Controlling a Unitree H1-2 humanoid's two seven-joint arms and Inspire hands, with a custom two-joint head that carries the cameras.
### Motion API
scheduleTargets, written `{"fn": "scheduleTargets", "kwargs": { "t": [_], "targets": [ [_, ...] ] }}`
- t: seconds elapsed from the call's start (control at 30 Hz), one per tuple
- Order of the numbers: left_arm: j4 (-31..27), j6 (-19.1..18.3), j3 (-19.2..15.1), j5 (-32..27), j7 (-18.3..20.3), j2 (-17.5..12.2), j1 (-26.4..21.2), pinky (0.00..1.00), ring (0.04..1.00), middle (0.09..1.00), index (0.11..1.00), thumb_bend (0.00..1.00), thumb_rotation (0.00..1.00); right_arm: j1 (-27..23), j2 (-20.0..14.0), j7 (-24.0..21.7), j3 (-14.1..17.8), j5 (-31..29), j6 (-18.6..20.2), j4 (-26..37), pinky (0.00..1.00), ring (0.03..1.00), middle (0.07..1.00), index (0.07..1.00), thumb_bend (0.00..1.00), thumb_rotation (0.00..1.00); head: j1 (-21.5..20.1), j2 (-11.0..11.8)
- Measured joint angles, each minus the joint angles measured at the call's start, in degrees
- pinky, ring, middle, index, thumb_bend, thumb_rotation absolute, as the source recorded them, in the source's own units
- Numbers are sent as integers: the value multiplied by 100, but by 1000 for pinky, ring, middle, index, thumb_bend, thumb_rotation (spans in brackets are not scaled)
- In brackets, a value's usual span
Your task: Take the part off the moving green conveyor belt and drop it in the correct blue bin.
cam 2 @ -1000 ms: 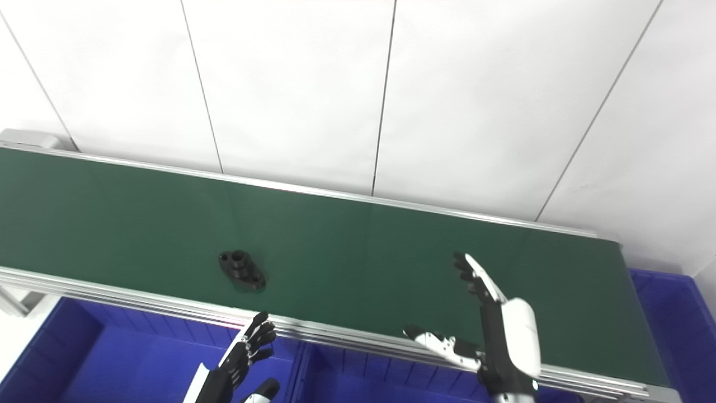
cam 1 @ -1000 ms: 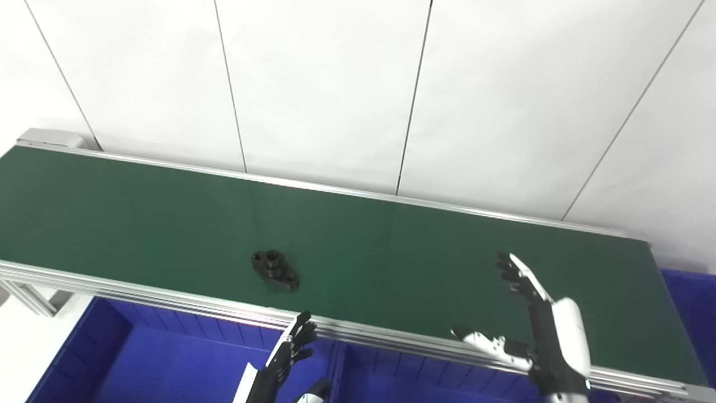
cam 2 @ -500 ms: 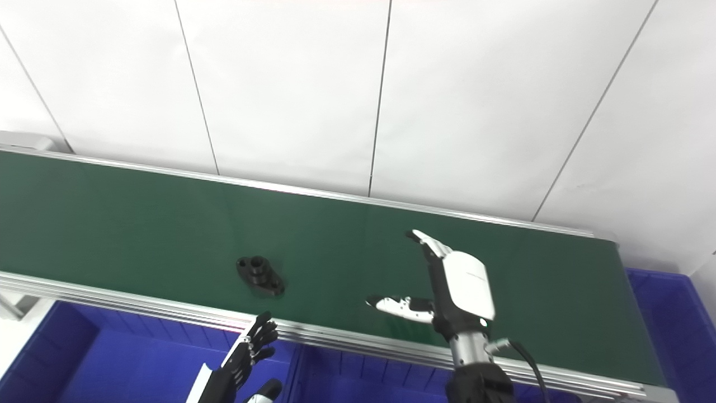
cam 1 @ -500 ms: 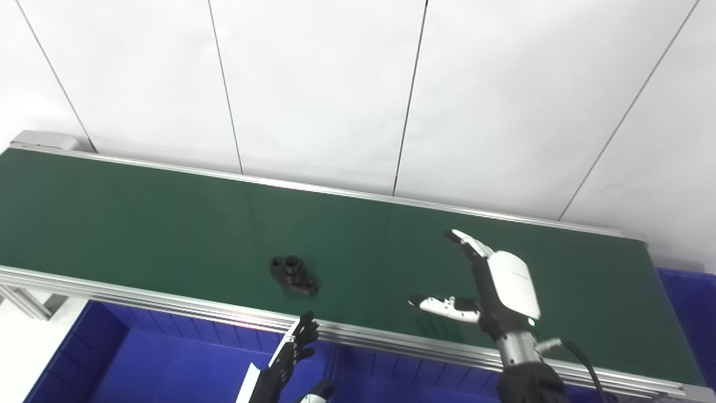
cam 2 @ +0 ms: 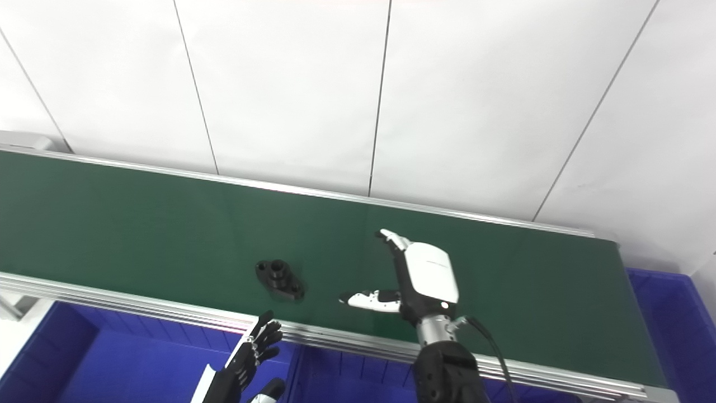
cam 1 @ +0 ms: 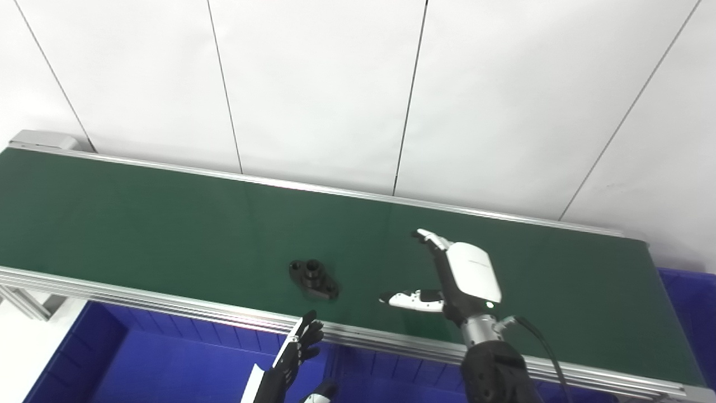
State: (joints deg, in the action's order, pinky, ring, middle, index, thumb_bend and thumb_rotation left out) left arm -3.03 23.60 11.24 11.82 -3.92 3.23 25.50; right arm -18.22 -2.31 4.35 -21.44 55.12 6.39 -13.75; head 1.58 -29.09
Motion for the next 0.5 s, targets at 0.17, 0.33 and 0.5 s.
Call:
{"fn": "scheduleTargets", "kwargs": {
  "t": [0.17,0.33,0.5],
  "targets": [
    [-12,0,13,86,-27,68,26,841,883,912,952,480,725,-229,-6,214,-311,239,21,-430,742,757,781,815,967,522,44,-26],
    [-22,2,38,92,-34,132,43,843,883,909,952,492,720,-403,1,318,-507,283,41,-765,749,763,787,816,965,558,88,-62],
    [-113,2,46,90,-35,151,128,838,880,907,949,506,719,-519,50,324,-695,294,109,-984,751,760,784,816,964,538,114,-97]
  ]
}}
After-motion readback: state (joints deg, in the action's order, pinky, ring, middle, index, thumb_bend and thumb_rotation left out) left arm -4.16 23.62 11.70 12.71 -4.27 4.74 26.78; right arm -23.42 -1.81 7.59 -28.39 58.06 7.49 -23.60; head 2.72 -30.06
